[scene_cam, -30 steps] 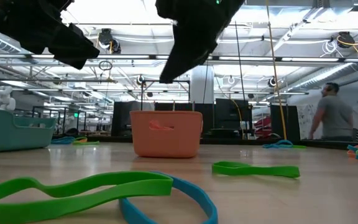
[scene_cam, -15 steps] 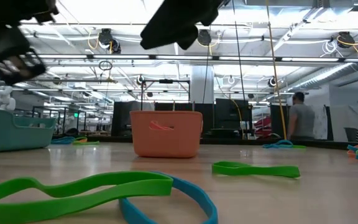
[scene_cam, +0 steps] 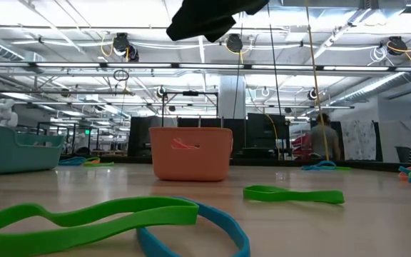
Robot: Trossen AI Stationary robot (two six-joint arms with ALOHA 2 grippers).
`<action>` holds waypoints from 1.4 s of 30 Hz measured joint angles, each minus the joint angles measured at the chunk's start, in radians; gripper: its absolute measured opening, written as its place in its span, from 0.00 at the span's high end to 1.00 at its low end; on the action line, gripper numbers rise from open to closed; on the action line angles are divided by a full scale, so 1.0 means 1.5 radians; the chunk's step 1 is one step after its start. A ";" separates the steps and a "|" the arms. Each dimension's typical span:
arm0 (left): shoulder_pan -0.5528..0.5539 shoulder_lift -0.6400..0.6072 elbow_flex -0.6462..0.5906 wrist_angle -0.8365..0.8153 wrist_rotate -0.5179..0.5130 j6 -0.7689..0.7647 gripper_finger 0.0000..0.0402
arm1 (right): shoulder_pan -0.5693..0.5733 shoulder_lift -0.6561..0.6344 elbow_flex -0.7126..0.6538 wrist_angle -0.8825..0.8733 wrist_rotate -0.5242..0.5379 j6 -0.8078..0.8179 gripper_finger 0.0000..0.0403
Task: Sort rubber bands into baskets
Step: Put the orange rubber band into the orange bin
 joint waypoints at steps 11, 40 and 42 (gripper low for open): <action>-0.092 0.158 0.000 0.105 -0.004 -0.134 0.67 | -0.015 0.000 0.000 0.005 0.004 -0.078 0.76; -0.110 0.231 0.000 0.080 0.016 -0.174 0.67 | -0.044 0.000 0.000 0.001 0.002 -0.047 0.76; -0.110 0.231 0.000 0.074 0.016 -0.168 0.67 | -0.044 0.000 0.000 -0.005 0.002 -0.041 0.76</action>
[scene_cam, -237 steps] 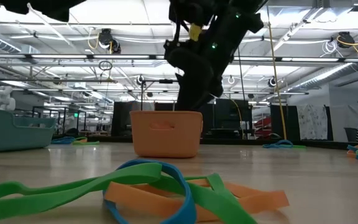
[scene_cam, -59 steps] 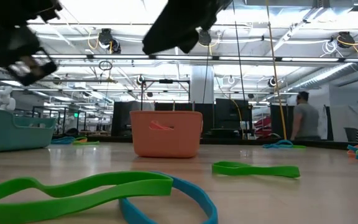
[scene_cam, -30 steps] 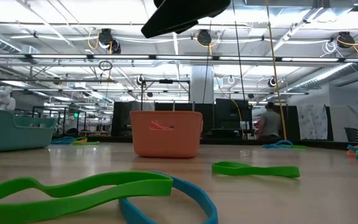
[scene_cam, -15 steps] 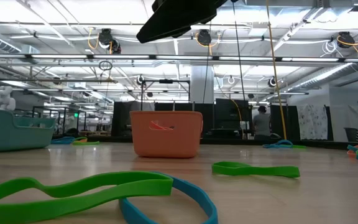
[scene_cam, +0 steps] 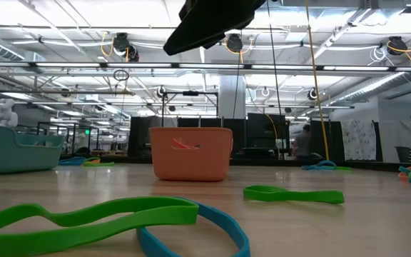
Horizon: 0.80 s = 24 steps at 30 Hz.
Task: Sort rubber bands into baskets
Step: Put the orange rubber band into the orange bin
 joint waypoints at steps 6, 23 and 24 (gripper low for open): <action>0.000 0.000 0.000 0.002 0.006 0.030 0.76 | 0.000 0.000 0.000 -0.020 0.000 0.032 0.76; 0.015 -0.001 0.000 0.031 0.019 0.110 0.97 | 0.000 0.000 0.000 -0.025 0.000 0.046 0.76; 0.016 -0.001 0.000 0.032 0.019 0.110 0.96 | 0.000 0.000 0.000 -0.025 0.000 0.046 0.76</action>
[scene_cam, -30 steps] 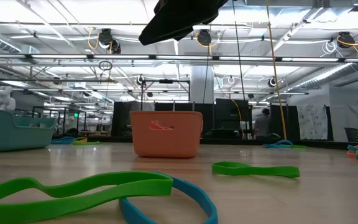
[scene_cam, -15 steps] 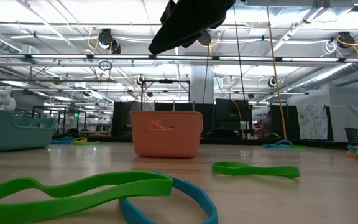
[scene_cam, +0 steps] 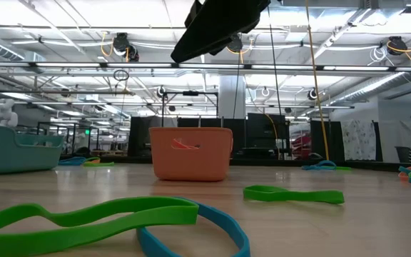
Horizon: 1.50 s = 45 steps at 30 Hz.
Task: Sort rubber bands into baskets
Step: Put the orange rubber band into the orange bin
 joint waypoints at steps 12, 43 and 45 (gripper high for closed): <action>0.000 0.000 0.000 -0.002 0.027 0.000 0.84 | 0.000 0.000 0.000 -0.001 0.000 0.000 0.76; 0.002 0.033 0.000 0.002 0.030 0.023 0.90 | 0.000 0.000 0.000 -0.006 0.000 0.017 0.76; 0.003 0.033 0.000 0.003 0.033 0.039 0.97 | 0.000 0.000 0.000 -0.006 0.000 0.017 0.76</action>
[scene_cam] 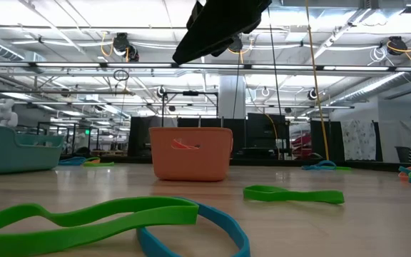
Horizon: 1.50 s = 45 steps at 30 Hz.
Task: Sort rubber bands into baskets
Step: Put the orange rubber band into the orange bin
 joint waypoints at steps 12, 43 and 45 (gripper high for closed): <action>0.004 -0.069 0.051 -0.093 0.034 0.003 0.99 | 0.000 0.000 0.000 0.001 0.000 0.000 0.76; 0.124 -0.173 0.113 -0.091 -0.440 0.667 1.00 | 0.014 0.134 0.000 0.488 -0.002 -0.218 0.59; 0.132 -0.173 0.113 -0.090 -0.438 0.682 1.00 | 0.015 0.135 0.000 0.496 -0.002 -0.216 0.53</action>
